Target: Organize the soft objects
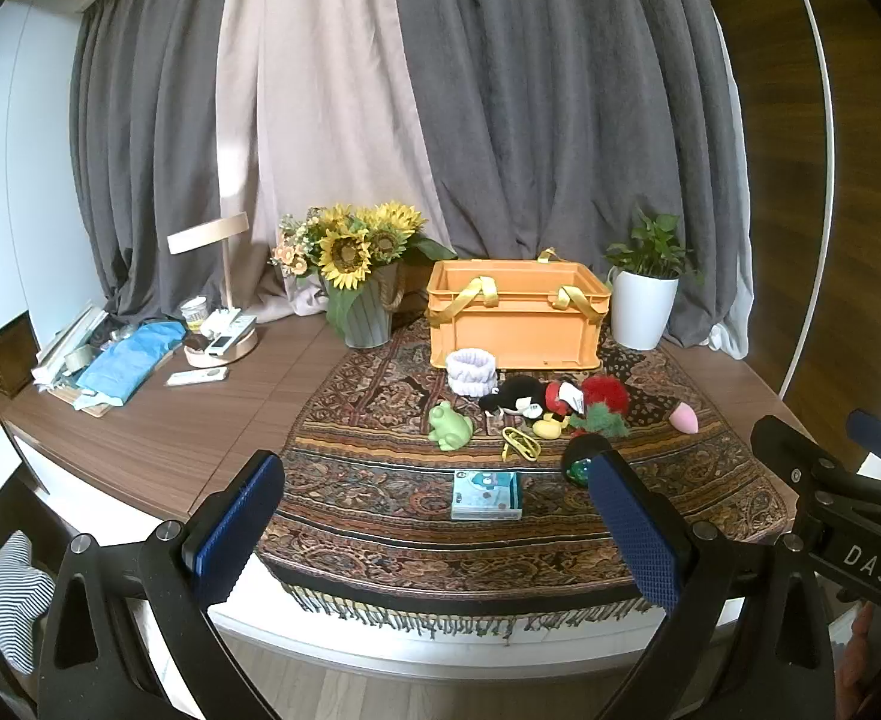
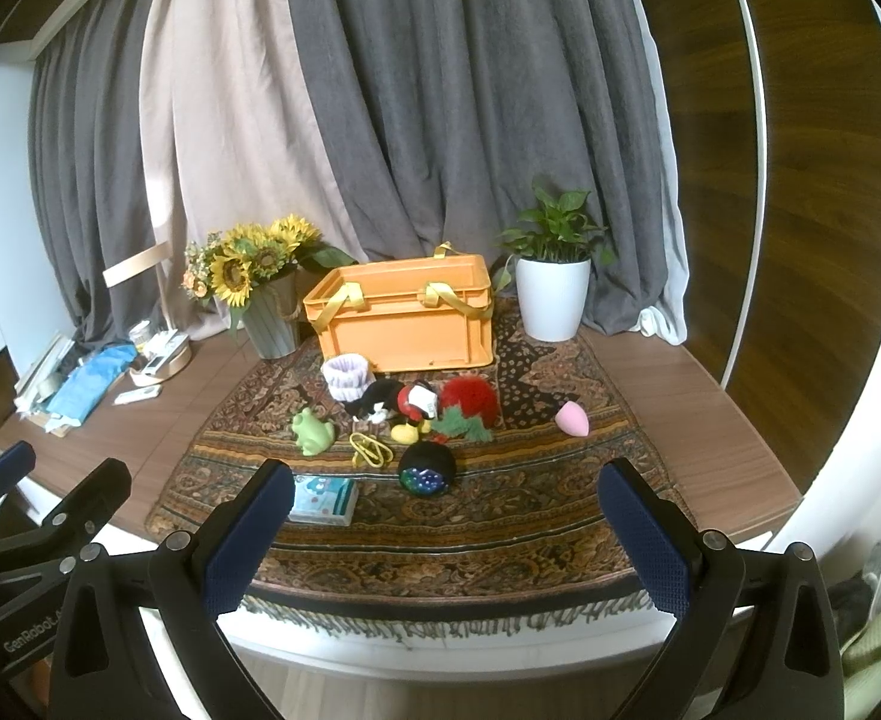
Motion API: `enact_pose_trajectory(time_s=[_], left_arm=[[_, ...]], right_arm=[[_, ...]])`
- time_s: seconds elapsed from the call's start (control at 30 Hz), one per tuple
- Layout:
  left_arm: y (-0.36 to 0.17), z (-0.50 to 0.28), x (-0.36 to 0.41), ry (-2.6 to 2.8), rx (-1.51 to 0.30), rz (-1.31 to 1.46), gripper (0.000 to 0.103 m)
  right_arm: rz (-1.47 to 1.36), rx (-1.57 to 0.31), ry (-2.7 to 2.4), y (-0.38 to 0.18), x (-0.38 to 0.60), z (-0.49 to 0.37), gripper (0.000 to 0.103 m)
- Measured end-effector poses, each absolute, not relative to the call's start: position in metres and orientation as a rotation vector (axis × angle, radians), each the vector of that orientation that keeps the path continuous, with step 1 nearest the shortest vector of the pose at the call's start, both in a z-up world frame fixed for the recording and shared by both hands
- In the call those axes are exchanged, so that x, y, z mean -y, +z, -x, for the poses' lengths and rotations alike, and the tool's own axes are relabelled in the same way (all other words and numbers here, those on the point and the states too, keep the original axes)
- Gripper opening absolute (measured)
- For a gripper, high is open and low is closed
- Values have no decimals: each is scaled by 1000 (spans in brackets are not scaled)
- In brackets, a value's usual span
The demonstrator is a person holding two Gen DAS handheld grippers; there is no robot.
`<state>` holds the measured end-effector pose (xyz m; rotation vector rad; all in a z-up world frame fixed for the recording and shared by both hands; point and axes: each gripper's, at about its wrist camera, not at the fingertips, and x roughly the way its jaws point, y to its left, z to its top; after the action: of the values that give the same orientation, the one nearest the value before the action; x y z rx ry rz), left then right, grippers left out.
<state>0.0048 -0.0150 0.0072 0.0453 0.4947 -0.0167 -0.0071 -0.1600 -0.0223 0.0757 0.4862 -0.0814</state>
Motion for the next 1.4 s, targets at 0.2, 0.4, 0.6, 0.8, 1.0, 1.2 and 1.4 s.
enact_pose_trajectory(time_s=[0.2, 0.4, 0.6, 0.8, 1.0, 1.2, 1.4], left_arm=[[7, -5, 17, -19, -496, -44, 103], [6, -4, 17, -17, -495, -44, 103], [5, -5, 19, -18, -495, -44, 103], [4, -4, 20, -19, -496, -44, 103], [2, -4, 25, -20, -501, -44, 103], [-7, -13, 28, -23, -525, -40, 103], [-22, -26, 28, -26, -556, -27, 103]], right_arm=[[-75, -486, -81, -22, 160, 7, 102], [-76, -485, -81, -23, 160, 7, 102], [-76, -484, -81, -23, 160, 7, 102], [-78, -486, -81, -23, 161, 7, 102], [-78, -486, -80, -24, 160, 7, 102], [-82, -503, -71, -28, 164, 3, 102], [-95, -529, -56, -38, 172, -9, 102]])
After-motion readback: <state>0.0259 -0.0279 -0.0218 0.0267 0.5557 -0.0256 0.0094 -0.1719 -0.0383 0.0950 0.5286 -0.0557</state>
